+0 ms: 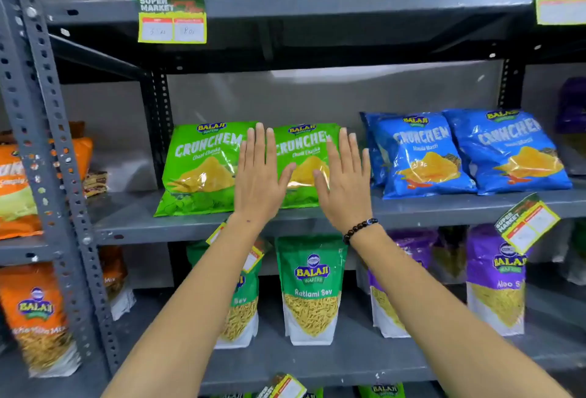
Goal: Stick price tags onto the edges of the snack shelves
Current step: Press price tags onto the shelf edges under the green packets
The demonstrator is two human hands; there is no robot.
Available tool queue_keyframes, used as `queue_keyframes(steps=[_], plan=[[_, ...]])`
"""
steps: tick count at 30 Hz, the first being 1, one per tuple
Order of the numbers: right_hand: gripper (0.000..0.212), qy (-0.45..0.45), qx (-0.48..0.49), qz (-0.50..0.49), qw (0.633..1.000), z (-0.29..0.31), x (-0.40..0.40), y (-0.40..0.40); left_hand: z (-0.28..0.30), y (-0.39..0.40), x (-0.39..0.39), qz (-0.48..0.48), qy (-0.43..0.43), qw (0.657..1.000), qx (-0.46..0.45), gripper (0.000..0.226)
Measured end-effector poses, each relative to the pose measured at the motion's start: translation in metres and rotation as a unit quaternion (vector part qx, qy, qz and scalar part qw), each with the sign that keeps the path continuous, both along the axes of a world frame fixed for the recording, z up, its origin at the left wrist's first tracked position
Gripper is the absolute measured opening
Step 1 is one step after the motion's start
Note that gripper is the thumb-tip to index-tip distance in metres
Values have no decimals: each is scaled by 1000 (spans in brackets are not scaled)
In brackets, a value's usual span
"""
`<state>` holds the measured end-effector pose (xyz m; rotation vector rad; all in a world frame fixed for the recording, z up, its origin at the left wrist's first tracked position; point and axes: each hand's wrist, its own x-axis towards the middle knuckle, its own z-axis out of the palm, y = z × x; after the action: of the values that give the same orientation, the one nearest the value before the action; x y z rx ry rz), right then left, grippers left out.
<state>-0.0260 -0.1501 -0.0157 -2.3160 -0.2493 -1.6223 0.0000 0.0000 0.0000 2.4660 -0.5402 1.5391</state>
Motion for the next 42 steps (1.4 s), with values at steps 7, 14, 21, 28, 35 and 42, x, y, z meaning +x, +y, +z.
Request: queue_keyframes(steps=[7, 14, 21, 28, 35, 42], plan=[[32, 90, -16, 56, 994, -98, 4, 63, -61, 73, -3, 26, 88, 994, 59, 54], [18, 168, 30, 54, 984, -113, 11, 92, -69, 94, -6, -31, 137, 990, 9, 21], [10, 160, 83, 113, 977, -99, 12, 81, -76, 100, -14, -127, 184, 965, -137, 10], [11, 223, 53, 143, 963, -66, 12, 61, -95, 96, -13, -123, 212, 953, -180, 11], [16, 255, 138, 167, 942, -44, 10, 65, -81, 84, -14, -42, 189, 958, -213, 14], [20, 252, 169, 148, 941, -45, 16, 72, -73, 80, -11, 5, 178, 961, -213, 17]])
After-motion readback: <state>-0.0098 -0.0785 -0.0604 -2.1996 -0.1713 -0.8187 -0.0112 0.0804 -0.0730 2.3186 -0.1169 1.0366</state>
